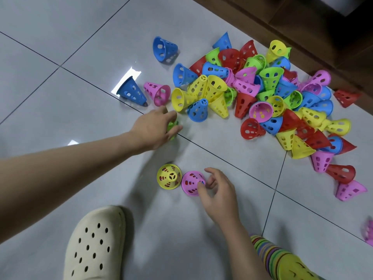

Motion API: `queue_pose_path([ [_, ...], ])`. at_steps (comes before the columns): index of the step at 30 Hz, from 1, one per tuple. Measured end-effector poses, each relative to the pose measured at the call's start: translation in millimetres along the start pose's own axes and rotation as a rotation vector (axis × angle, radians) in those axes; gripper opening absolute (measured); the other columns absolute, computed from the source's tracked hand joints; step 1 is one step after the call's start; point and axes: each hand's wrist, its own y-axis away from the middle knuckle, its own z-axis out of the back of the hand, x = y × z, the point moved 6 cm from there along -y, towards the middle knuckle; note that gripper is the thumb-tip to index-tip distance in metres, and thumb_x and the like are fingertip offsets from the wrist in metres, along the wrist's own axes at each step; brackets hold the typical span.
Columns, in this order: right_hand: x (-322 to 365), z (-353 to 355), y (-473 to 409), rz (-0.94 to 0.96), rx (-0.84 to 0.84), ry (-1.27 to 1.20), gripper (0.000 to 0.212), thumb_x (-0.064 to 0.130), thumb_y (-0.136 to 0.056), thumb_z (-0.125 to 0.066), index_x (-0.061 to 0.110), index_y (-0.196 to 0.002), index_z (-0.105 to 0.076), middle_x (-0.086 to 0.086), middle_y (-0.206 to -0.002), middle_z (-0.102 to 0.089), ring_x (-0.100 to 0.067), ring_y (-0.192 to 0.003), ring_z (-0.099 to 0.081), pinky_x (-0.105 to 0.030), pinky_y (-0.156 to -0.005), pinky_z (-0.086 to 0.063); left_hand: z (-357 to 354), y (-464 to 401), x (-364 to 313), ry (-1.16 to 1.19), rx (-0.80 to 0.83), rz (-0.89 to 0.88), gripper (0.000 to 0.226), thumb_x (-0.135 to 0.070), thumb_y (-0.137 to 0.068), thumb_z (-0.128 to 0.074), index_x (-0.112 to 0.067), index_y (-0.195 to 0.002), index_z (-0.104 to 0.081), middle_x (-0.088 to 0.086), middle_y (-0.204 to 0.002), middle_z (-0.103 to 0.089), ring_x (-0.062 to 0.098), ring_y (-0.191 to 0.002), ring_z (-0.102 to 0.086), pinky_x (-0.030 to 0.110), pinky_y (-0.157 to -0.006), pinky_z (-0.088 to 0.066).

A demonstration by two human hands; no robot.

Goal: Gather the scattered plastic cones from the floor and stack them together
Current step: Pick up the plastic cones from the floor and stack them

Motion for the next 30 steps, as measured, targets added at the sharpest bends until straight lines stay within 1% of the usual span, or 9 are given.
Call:
queue_pose_path([
  [4, -7, 0, -22, -0.069, -0.004, -0.015, 0.035, 0.048, -0.076, -0.062, 0.029, -0.105, -0.064, 0.007, -0.079, -0.056, -0.018, -0.069, -0.059, -0.044, -0.072, -0.055, -19, 21, 9, 0.033, 0.034, 0.034, 0.044, -0.047, -0.095, -0.055, -0.015, -0.123, -0.044, 0.013, -0.116, -0.053, 0.036, -0.101, -0.056, 0.047, -0.082, -0.05],
  [7, -2, 1, -44, -0.079, -0.069, 0.015, 0.031, 0.043, -0.079, -0.062, 0.025, -0.105, -0.065, 0.007, -0.082, -0.056, -0.019, -0.077, -0.059, -0.044, -0.079, -0.054, -22, 36, 19, 0.027, 0.028, 0.107, 0.053, -0.045, -0.091, -0.056, -0.011, -0.129, -0.04, 0.016, -0.117, -0.057, 0.036, -0.103, -0.055, 0.045, -0.085, -0.047],
  [10, 20, -2, -75, 0.06, -0.104, 0.133, 0.035, 0.023, -0.087, -0.066, 0.014, -0.12, -0.061, 0.001, -0.103, -0.055, -0.019, -0.098, -0.055, -0.043, -0.092, -0.049, -20, 43, 21, -0.16, 0.055, 0.09, 0.05, -0.051, -0.092, -0.052, -0.009, -0.119, -0.046, 0.014, -0.113, -0.057, 0.033, -0.101, -0.056, 0.041, -0.082, -0.044],
  [14, 58, -11, -131, 0.309, -0.077, 0.474, 0.062, 0.027, -0.086, -0.064, 0.012, -0.143, -0.044, -0.009, -0.14, -0.047, -0.03, -0.125, -0.044, -0.043, -0.102, -0.044, -20, 48, 19, -0.335, 0.092, 0.073, 0.048, -0.055, -0.092, -0.046, -0.011, -0.11, -0.05, 0.011, -0.111, -0.061, 0.032, -0.099, -0.059, 0.037, -0.079, -0.041],
  [17, 80, -15, -168, 0.353, -0.088, 0.599, 0.07, 0.032, -0.087, -0.062, 0.014, -0.15, -0.037, -0.01, -0.149, -0.042, -0.032, -0.128, -0.043, -0.044, -0.103, -0.044, -23, 49, 18, -0.374, 0.085, 0.089, 0.048, -0.055, -0.092, -0.046, -0.011, -0.111, -0.05, 0.01, -0.111, -0.062, 0.031, -0.099, -0.06, 0.037, -0.079, -0.041],
  [19, 84, -22, -186, 0.305, -0.046, 0.618, 0.068, 0.035, -0.091, -0.059, 0.017, -0.152, -0.034, -0.009, -0.151, -0.04, -0.031, -0.129, -0.042, -0.043, -0.101, -0.043, -23, 50, 19, -0.367, 0.091, 0.103, 0.049, -0.055, -0.092, -0.047, -0.011, -0.114, -0.049, 0.01, -0.113, -0.061, 0.031, -0.101, -0.059, 0.037, -0.081, -0.042],
  [22, 80, -32, -202, 0.252, 0.058, 0.557, 0.059, 0.037, -0.095, -0.058, 0.016, -0.148, -0.041, -0.007, -0.146, -0.043, -0.03, -0.13, -0.041, -0.043, -0.1, -0.044, -23, 51, 20, -0.327, 0.09, 0.098, 0.05, -0.056, -0.093, -0.047, -0.012, -0.116, -0.049, 0.011, -0.113, -0.059, 0.031, -0.102, -0.058, 0.038, -0.082, -0.043],
  [27, 69, -34, -207, 0.209, 0.114, 0.501, 0.049, 0.027, -0.094, -0.062, 0.013, -0.139, -0.049, -0.008, -0.134, -0.051, -0.028, -0.128, -0.045, -0.041, -0.103, -0.043, -22, 51, 25, -0.222, 0.111, 0.02, 0.052, -0.06, -0.086, -0.05, -0.018, -0.116, -0.054, 0.006, -0.105, -0.06, 0.029, -0.101, -0.053, 0.037, -0.083, -0.04],
  [30, 63, -30, -200, 0.16, 0.128, 0.47, 0.049, 0.023, -0.091, -0.065, 0.014, -0.136, -0.05, -0.006, -0.132, -0.054, -0.027, -0.123, -0.049, -0.041, -0.095, -0.047, -13, 56, 29, 0.067, 0.033, 0.04, 0.057, -0.06, -0.077, -0.056, -0.023, -0.12, -0.058, 0.001, -0.099, -0.063, 0.026, -0.093, -0.051, 0.036, -0.08, -0.043],
])
